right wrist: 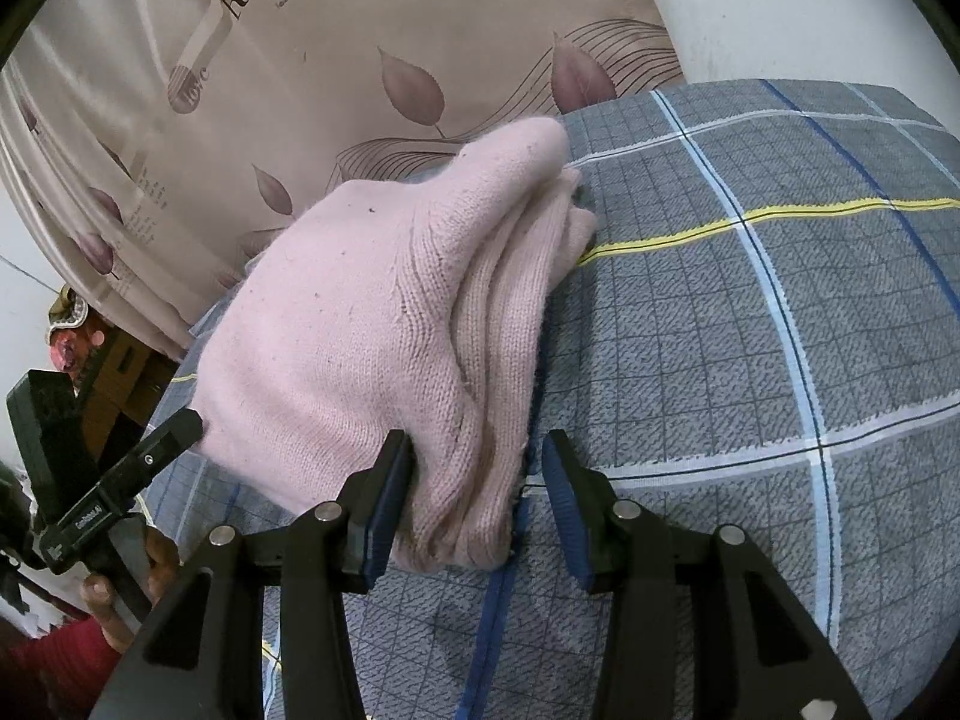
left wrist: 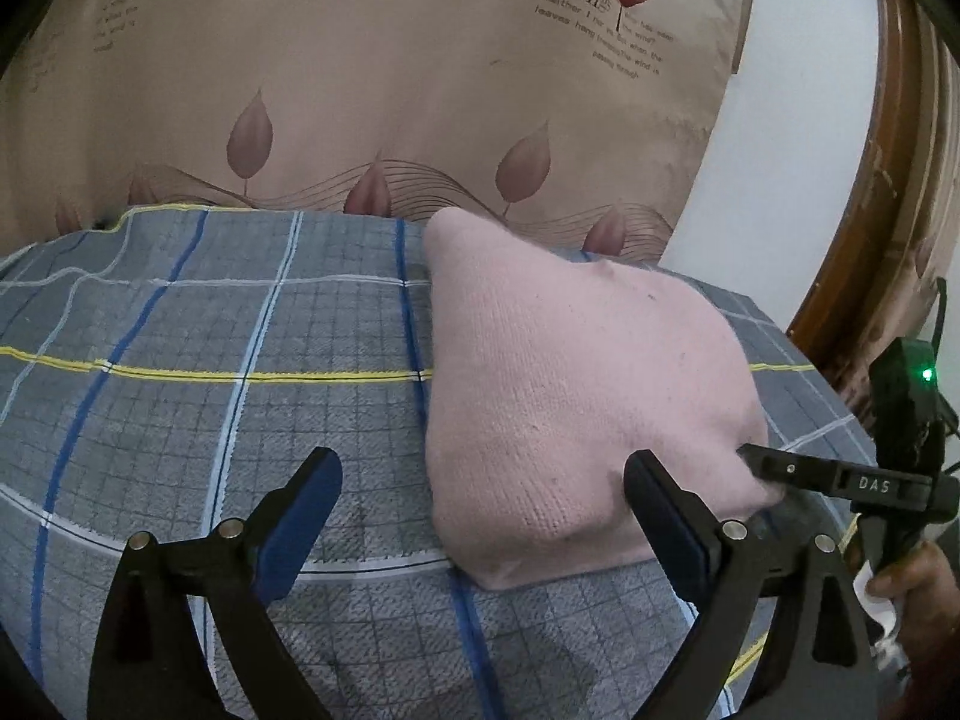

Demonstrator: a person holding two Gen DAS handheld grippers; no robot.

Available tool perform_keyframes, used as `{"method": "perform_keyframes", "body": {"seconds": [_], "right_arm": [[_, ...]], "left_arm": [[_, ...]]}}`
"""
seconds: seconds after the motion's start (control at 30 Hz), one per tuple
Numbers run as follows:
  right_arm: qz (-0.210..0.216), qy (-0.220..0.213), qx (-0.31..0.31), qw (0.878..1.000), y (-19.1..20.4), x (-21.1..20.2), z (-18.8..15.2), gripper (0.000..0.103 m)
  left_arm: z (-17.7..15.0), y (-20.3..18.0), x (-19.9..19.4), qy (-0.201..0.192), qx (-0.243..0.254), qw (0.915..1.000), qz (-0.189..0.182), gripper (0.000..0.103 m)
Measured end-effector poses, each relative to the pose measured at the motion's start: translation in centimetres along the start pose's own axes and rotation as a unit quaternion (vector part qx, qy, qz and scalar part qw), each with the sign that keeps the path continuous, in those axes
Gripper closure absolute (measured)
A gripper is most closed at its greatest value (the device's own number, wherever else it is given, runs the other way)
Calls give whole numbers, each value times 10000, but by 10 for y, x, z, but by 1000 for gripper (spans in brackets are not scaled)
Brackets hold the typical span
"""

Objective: Fold small clothes

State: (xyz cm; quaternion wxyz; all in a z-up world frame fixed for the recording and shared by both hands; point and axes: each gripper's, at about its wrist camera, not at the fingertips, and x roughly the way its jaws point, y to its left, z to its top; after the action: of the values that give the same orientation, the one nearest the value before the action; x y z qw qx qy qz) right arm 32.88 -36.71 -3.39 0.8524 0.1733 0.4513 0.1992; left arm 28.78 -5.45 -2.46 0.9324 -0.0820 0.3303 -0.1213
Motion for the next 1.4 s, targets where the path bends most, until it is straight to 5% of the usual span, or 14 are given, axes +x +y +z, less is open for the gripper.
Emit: {"method": "perform_keyframes", "body": {"seconds": [0.9,1.13,1.4], "right_arm": [[55,-18,58,10000,-2,1,1,60],[29,-17,33,10000,-1,2,1,59],[82,-21,63,9999,-1,2,0,57]], "left_arm": [[1,-8,3,100,185,9997,89,7],[12,13,-2,248,-41,9992,-319,7],[54,46,35,902,-592,9801,-1665,6]]}}
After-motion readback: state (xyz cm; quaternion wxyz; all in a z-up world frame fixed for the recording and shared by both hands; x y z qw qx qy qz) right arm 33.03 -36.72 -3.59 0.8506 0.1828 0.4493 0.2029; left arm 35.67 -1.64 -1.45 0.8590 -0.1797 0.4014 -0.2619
